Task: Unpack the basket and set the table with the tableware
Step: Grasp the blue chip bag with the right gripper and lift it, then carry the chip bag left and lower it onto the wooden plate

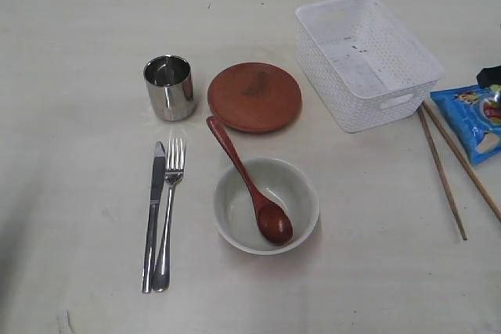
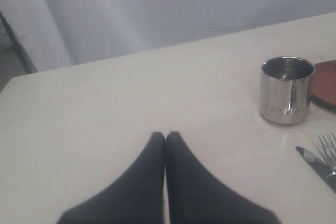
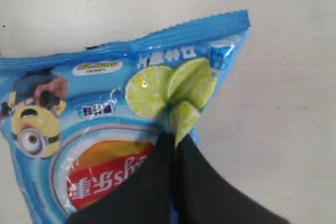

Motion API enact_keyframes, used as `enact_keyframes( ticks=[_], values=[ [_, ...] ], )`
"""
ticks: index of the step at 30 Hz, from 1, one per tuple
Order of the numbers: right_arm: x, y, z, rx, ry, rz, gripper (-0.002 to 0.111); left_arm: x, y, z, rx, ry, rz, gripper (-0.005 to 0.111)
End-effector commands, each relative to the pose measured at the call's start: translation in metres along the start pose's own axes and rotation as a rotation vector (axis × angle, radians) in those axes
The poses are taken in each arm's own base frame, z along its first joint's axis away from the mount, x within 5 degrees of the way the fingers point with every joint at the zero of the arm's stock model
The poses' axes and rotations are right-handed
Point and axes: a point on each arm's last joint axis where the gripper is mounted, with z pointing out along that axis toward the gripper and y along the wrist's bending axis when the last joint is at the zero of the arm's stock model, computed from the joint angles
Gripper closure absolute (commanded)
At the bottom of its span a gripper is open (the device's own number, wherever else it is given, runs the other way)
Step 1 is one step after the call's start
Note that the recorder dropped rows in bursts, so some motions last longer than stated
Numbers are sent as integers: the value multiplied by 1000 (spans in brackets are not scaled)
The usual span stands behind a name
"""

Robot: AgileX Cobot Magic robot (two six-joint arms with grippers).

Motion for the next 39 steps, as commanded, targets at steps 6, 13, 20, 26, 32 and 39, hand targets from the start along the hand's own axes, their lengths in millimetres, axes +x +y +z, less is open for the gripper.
enact_keyframes(
  ticks=[6, 13, 20, 26, 32, 39],
  values=[
    [1, 3, -50, 39, -81, -26, 108, 0, 0, 0, -2, -8, -17, 107],
    [12, 8, -109, 79, -191, -13, 108, 0, 0, 0, -2, -8, -17, 107],
    [24, 23, -172, 24, -385, 68, 108, 0, 0, 0, -2, -8, -17, 107],
    [13, 72, -230, -139, -580, 9, 108, 0, 0, 0, -2, -8, -17, 107],
    [-11, 159, -251, -310, -635, -146, 108, 0, 0, 0, -2, -8, -17, 107],
    [-35, 237, -197, -376, -469, -182, 108, 0, 0, 0, -2, -8, -17, 107]
  ],
)
